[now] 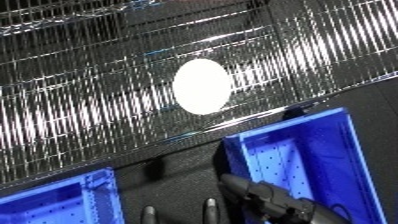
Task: Pick up the object and place it into the box
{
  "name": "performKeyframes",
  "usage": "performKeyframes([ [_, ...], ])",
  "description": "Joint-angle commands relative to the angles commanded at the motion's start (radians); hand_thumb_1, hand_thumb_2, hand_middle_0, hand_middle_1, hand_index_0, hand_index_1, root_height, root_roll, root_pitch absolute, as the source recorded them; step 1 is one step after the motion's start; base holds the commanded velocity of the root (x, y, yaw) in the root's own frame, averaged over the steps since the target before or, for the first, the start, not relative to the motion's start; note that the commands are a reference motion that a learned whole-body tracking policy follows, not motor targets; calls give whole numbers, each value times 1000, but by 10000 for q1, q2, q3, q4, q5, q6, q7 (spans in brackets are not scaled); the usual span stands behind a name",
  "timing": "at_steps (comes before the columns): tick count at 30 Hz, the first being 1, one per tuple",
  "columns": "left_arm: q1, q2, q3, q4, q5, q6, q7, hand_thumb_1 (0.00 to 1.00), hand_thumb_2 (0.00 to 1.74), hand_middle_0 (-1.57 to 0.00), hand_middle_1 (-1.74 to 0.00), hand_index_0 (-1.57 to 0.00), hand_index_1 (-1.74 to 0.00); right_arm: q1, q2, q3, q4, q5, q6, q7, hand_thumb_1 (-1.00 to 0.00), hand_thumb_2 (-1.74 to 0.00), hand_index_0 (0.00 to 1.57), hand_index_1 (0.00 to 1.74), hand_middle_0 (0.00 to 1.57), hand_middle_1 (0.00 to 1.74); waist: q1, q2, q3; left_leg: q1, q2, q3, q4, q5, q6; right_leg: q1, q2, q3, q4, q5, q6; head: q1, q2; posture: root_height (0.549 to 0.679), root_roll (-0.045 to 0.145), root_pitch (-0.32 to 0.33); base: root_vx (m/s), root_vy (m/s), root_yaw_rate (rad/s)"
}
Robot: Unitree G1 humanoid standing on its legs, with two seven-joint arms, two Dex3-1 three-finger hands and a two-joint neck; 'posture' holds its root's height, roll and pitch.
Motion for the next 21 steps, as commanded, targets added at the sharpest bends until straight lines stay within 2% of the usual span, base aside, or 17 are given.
performKeyframes([
  [2, -45, -45, 27, 7, 46, 32, 10, 0, 0, 0, 0, 0, 0, -120, 154, -321, -67, -150, -471, -455, 0, 0, 0, 0, 0, 0, -5, 14, -8, -3, 6, 20, 23, -16, 2, 4, -14, -12, 4, 9, 8, 14, 5, 640, 38, 85, 2, 10, 20],
  [3, -45, -45, 27, 7, 46, 32, 10, 0, 0, 0, 0, 0, 0, -120, 154, -321, -67, -150, -471, -455, 0, 0, 0, 0, 0, 0, -5, 14, -8, -3, 6, 20, 23, -16, 2, 4, -14, -12, 4, 9, 8, 14, 5, 640, 38, 85, 3, 10, 19],
  [4, -83, -101, 47, -4, 99, 52, 30, 0, 0, 0, 0, 0, 0, -276, 290, -612, -22, -456, -922, -996, 0, 0, 0, 0, 0, 0, 2, 32, -11, 4, 12, 35, 43, -34, 8, 19, -34, -27, 7, 15, 11, 34, 12, 641, 38, 84, 7, 10, 18],
  [5, -99, -132, 52, -25, 126, 70, 45, 0, 0, 0, 0, 0, 0, -380, 341, -755, 34, -636, -1106, -1297, 0, 0, 0, 0, 0, 0, 11, 44, -9, 13, 13, 41, 51, -43, 14, 33, -47, -36, 7, 14, 9, 51, 7, 641, 38, 83, 10, 13, 18],
  [7, -119, -188, 58, -72, 171, 103, 72, 0, 0, 0, 0, 0, 0, -589, 391, -995, 164, -944, -1357, -1859, 0, 0, 0, 0, 0, 0, 35, 66, 1, 38, 11, 49, 57, -57, 29, 65, -69, -53, 5, 13, 0, 72, -5, 641, 39, 80, 12, 12, 22],
  [8, -119, -188, 58, -72, 171, 103, 72, 0, 0, 0, 0, 0, 0, -589, 391, -995, 164, -944, -1357, -1859, 0, 0, 0, 0, 0, 0, 35, 66, 1, 38, 11, 49, 57, -57, 29, 65, -69, -53, 5, 13, 0, 72, -5, 641, 39, 80, 12, 10, 22],
  [9, -136, -245, 49, -121, 211, 151, 114, 0, 0, 0, 0, 0, 0, -831, 410, -1180, 336, -1262, -1531, -2408, 0, 0, 0, 0, 0, 0, 76, 86, 4, 64, 3, 51, 56, -62, 41, 106, -90, -73, -6, 12, -12, 145, -37, 641, 39, 78, 19, 7, 35],
  [15, -179, -324, -3, -225, 337, 322, 213, 0, 0, 0, 0, 0, 0, -1586, 293, -1276, 804, -2203, -1722, -3635, 0, 0, 0, 0, 0, 0, 238, 152, 9, 125, -67, 3, 62, -57, 69, 202, -128, -125, 3, -4, -66, 329, -67, 641, 41, 69, 26, 5, 52],
  [16, -179, -324, -3, -225, 337, 322, 213, 0, 0, 0, 0, 0, 0, -1586, 293, -1276, 804, -2203, -1722, -3635, 0, 0, 0, 0, 0, 0, 238, 152, 9, 125, -67, 3, 62, -57, 69, 202, -128, -125, 3, -4, -66, 329, -67, 641, 41, 69, 25, 6, 53],
  [17, -209, -326, -32, -290, 384, 419, 238, 0, 0, 0, 0, 0, 0, -1872, 186, -1168, 1012, -2625, -1669, -4087, 0, 0, 0, 0, 0, 0, 304, 183, 28, 124, -102, -28, 86, -53, 80, 214, -142, -140, 27, -12, -87, 472, -22, 641, 42, 66, 23, 4, 52],
  [21, -226, -346, -106, -389, 480, 517, 276, 0, 0, 0, 0, 0, 0, -2376, -37, -864, 1546, -3333, -1538, -4804, 0, 0, 0, 0, 0, 0, 439, 235, 60, 111, -156, -90, 150, -53, 104, 217, -180, -169, 94, -32, -127, 619, 166, 640, 43, 61, 31, -1, 62],
])
